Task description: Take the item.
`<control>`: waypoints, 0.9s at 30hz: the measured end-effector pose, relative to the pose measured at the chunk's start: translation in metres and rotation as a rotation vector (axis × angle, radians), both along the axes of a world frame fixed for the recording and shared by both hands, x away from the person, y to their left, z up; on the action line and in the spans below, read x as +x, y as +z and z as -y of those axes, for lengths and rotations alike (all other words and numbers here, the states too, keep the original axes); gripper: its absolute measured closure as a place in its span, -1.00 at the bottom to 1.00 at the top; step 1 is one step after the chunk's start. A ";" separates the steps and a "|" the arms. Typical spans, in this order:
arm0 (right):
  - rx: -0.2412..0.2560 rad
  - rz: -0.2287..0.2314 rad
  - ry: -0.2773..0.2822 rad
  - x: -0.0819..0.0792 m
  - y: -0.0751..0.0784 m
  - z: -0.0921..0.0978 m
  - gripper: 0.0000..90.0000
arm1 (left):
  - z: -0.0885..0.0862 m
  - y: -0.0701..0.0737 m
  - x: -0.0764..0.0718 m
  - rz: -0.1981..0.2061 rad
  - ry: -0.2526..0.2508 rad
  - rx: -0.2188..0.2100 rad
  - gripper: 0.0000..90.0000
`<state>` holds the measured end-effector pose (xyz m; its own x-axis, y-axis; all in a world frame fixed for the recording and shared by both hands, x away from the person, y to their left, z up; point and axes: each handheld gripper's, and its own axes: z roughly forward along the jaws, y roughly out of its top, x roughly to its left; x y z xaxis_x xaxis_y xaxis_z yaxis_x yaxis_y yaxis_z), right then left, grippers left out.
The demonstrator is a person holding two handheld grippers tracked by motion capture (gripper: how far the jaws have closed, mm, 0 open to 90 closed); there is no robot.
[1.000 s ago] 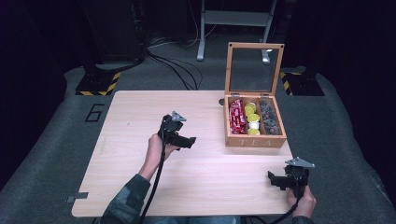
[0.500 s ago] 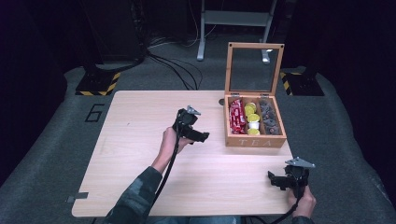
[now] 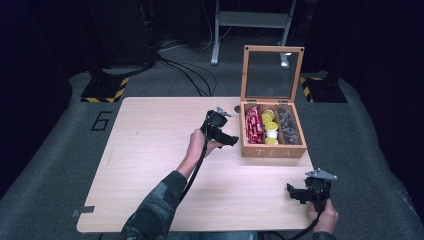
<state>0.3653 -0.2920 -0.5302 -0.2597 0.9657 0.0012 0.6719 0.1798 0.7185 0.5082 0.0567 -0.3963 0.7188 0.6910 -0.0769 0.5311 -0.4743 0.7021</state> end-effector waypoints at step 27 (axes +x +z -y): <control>0.001 -0.007 0.002 0.000 0.000 0.000 -1.00 | 0.070 -0.014 0.029 -0.036 -0.049 -0.022 -0.62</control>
